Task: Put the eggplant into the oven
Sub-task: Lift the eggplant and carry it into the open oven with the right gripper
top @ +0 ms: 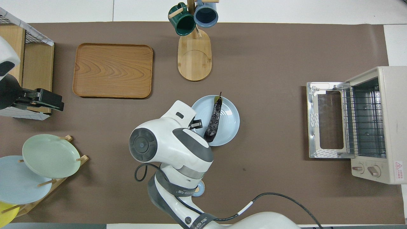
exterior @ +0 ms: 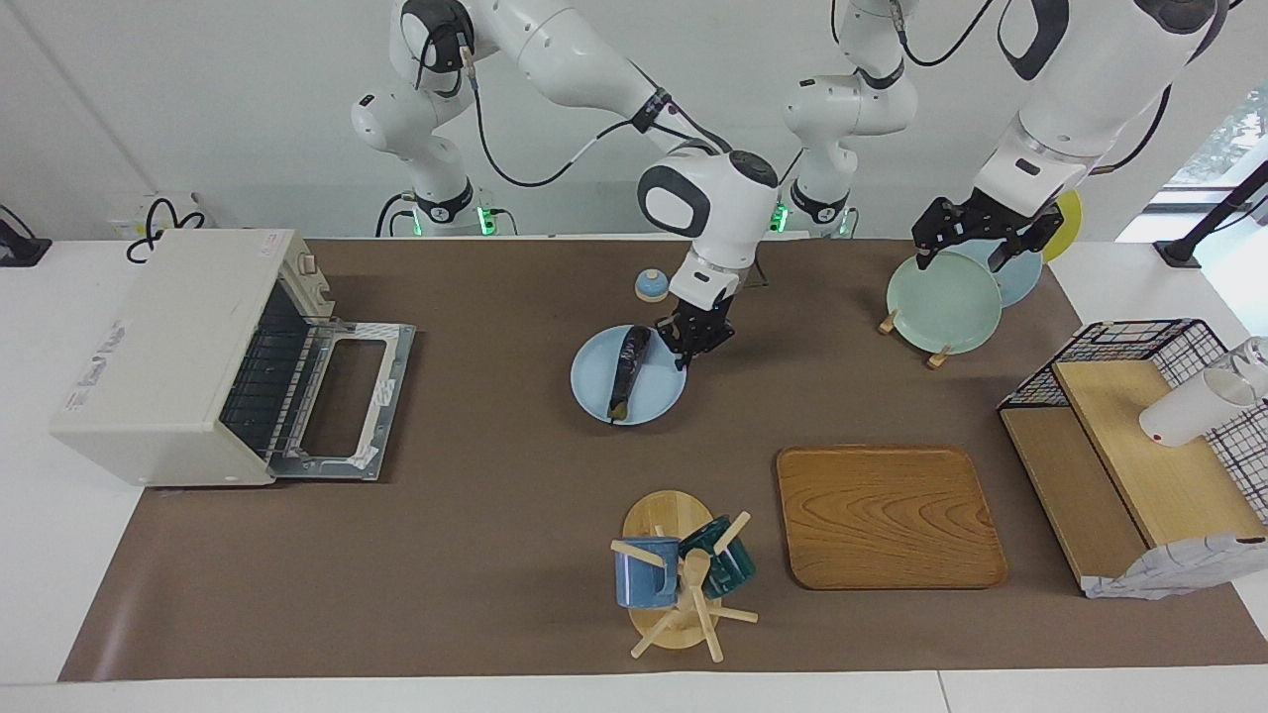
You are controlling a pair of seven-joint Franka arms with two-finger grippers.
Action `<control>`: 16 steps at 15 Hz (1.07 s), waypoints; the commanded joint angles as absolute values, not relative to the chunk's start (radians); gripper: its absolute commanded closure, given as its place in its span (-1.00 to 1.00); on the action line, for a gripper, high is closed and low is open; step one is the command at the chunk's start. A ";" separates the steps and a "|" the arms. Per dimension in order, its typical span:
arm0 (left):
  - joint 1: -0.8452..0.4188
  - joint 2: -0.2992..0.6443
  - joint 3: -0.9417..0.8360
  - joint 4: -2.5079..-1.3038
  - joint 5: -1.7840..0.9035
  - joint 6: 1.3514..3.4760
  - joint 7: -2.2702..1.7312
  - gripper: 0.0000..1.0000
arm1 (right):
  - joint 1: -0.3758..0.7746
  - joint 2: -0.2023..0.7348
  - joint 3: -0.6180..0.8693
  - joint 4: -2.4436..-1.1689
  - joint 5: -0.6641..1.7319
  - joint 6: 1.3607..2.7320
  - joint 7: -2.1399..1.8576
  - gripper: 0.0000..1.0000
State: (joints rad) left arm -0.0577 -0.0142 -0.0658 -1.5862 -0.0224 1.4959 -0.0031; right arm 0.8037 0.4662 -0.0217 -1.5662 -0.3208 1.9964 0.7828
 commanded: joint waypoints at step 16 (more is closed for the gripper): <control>-0.035 -0.028 -0.069 -1.589 -0.002 1.488 0.006 -1.00 | 0.155 -0.044 -0.009 -2.151 -0.331 1.991 0.160 1.00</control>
